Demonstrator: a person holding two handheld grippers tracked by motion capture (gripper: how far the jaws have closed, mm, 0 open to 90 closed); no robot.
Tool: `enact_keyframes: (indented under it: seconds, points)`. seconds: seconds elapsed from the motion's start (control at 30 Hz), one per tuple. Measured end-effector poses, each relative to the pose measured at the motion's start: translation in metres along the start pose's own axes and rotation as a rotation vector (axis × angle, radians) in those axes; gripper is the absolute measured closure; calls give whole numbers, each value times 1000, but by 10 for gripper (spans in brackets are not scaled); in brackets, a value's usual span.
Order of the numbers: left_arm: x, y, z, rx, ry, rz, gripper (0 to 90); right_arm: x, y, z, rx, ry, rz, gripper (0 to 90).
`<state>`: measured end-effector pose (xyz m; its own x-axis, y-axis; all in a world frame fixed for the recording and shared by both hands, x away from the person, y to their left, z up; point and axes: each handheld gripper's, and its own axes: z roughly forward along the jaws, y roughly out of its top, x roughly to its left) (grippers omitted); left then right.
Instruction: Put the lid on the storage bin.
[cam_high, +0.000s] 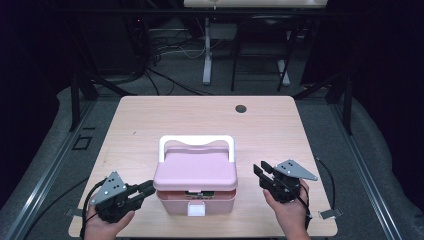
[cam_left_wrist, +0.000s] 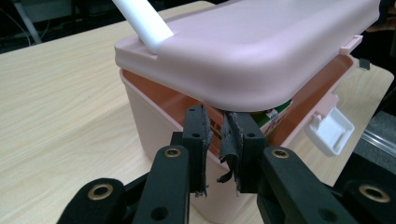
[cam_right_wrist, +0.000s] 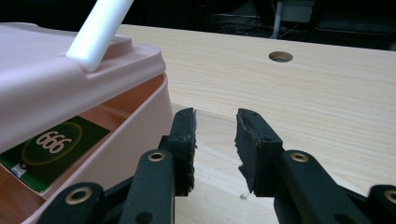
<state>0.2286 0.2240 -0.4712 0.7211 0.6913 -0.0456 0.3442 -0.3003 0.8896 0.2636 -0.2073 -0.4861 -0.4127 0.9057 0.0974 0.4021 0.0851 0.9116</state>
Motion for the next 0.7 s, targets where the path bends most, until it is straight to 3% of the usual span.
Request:
enact_keyframes:
  seconds: [0.3, 0.4, 0.57, 0.7]
  points:
    - [0, -13, -1, 58, 19, 10, 794, -3, -2, -1, -1, -4, 12, 676]
    - [2, -16, -1, 48, 5, -14, 797, -3, -2, 0, -1, -3, 15, 676]
    - [4, -20, 1, 60, 14, -16, 793, -4, -2, -1, -5, -4, 17, 674]
    - [7, -21, 1, 51, 21, -41, 763, -6, -4, -1, -6, -10, 22, 660]
